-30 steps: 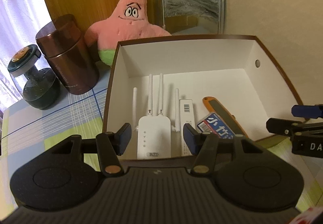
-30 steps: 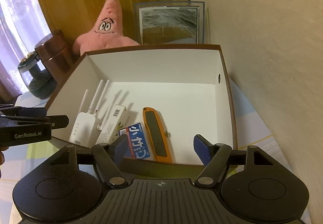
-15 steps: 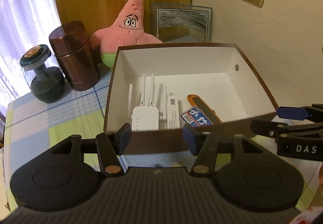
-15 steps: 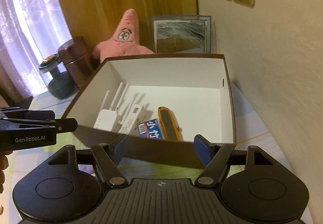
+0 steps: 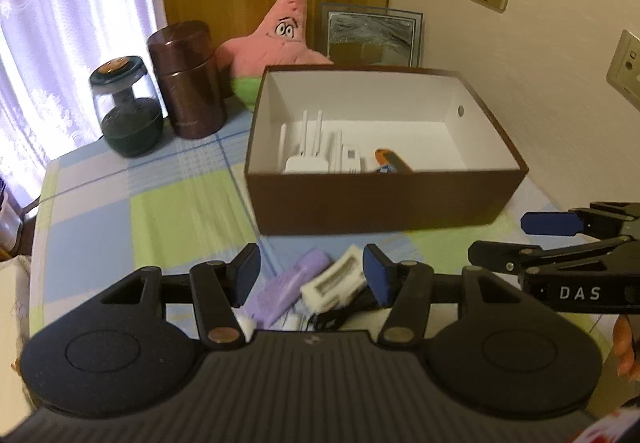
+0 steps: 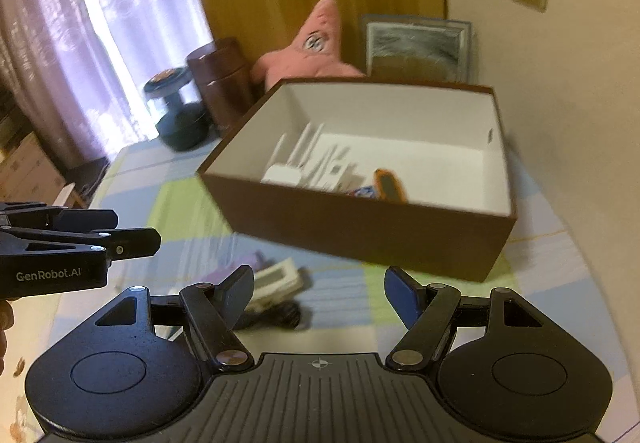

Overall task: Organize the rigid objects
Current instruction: 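Withdraw both open tools from the brown box back over the table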

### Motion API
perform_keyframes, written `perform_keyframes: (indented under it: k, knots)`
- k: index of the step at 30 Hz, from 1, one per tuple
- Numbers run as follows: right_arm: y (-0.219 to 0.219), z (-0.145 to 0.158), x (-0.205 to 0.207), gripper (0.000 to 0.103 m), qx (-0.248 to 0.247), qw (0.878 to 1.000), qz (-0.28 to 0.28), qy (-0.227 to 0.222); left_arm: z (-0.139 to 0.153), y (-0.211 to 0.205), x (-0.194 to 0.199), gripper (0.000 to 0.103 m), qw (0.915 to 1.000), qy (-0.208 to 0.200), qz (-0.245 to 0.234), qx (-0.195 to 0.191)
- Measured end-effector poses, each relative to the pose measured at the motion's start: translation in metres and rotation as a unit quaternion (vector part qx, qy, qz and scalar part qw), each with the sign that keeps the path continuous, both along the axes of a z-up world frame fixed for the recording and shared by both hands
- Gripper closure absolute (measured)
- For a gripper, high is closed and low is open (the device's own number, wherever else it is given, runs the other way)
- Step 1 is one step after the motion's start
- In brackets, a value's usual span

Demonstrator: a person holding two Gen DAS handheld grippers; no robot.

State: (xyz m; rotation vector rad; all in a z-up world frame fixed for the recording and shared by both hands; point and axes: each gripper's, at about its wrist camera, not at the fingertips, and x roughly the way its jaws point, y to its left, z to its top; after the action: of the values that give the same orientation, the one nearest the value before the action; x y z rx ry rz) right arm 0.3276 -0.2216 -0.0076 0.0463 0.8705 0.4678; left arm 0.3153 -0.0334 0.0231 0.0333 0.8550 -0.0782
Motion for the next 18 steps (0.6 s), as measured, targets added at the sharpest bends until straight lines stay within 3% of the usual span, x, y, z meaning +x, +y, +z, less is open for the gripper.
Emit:
perform_keyframes:
  k: [18]
  knots:
    - [0.028,-0.026,-0.050,0.034,-0.009,0.997,0.068,0.037,-0.033,0.027,-0.078,0.050,0.9966,0.055,0.057,-0.024]
